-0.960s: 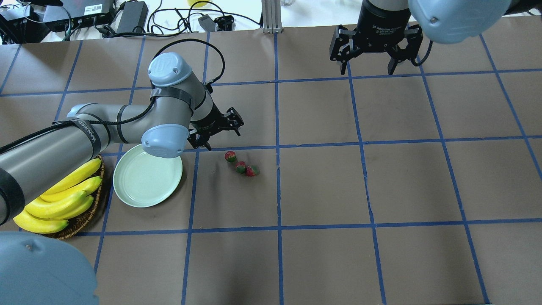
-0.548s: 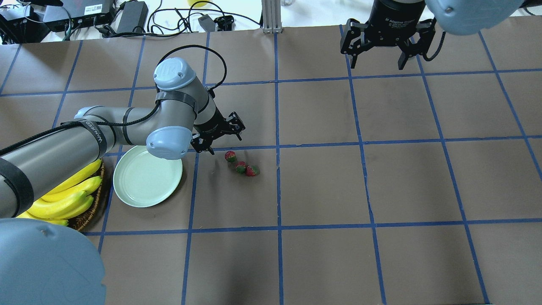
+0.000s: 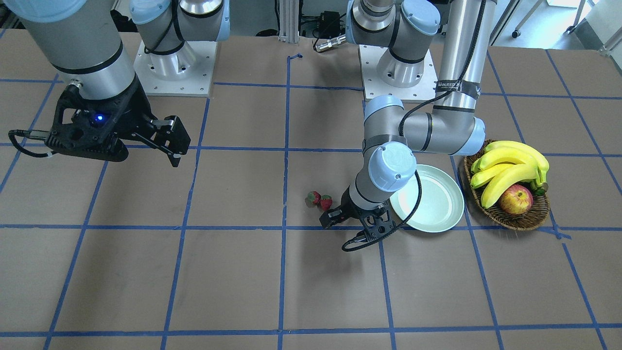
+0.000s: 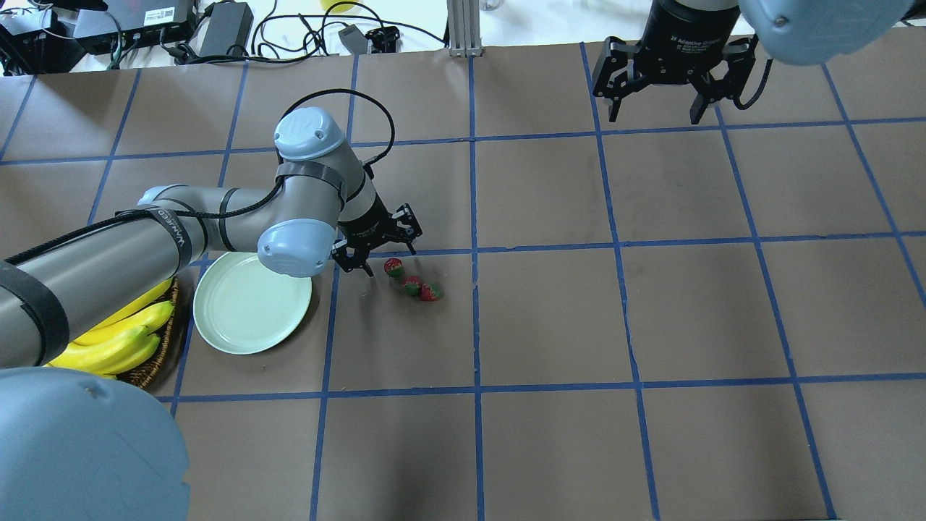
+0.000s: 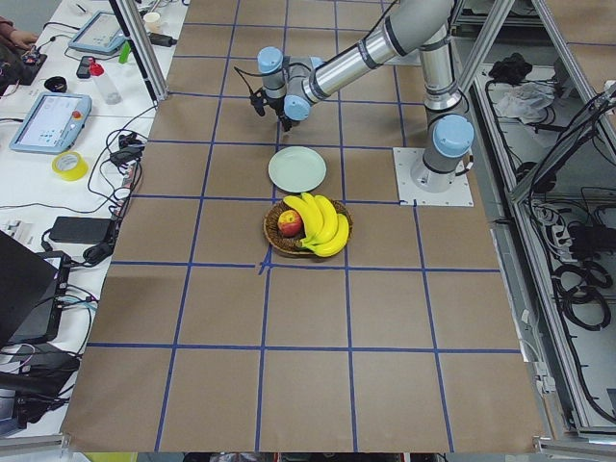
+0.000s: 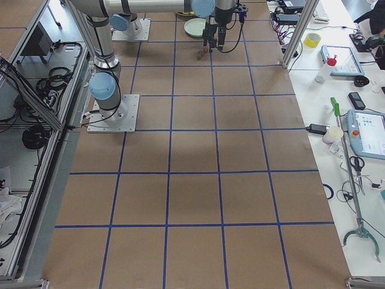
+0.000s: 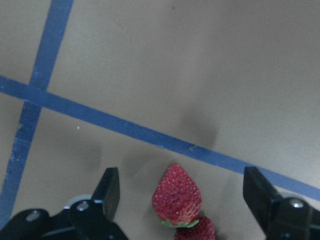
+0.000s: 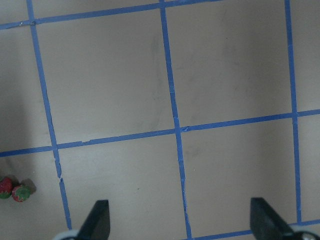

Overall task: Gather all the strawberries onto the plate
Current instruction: 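Reach the left gripper to the strawberry cluster and grasp one, then lift the strawberry with the left gripper onto the plate and open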

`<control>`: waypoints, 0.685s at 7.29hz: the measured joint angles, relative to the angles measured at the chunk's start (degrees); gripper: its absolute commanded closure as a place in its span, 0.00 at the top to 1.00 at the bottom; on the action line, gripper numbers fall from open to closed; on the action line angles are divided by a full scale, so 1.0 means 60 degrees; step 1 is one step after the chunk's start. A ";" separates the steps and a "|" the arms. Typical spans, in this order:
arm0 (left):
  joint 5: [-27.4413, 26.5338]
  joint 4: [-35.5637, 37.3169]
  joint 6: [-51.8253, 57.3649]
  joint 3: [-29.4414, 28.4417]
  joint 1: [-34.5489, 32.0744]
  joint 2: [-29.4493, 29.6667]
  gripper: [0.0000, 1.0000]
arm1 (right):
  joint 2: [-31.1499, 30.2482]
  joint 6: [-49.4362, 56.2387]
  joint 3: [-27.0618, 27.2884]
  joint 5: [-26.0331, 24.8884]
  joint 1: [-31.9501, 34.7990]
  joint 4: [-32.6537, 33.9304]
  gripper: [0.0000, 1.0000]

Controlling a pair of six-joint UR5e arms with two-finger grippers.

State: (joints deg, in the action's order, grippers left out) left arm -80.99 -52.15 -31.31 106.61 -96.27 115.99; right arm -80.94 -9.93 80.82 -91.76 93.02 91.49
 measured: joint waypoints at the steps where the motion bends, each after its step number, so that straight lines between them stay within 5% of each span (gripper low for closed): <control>1: 0.0012 -0.0084 -0.0154 0.0000 -0.0004 0.0008 0.00 | -0.0001 0.0000 0.0004 0.0000 -0.0002 0.0000 1.00; 5: 0.0728 -0.0320 -0.0684 -0.0061 0.0003 -0.0099 0.00 | -0.0002 0.0000 0.0006 -0.0038 -0.0005 0.0001 1.00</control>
State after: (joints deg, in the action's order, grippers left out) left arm -76.62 -54.07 -35.41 106.25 -96.25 115.39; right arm -80.95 -9.93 80.86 -91.99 92.99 91.50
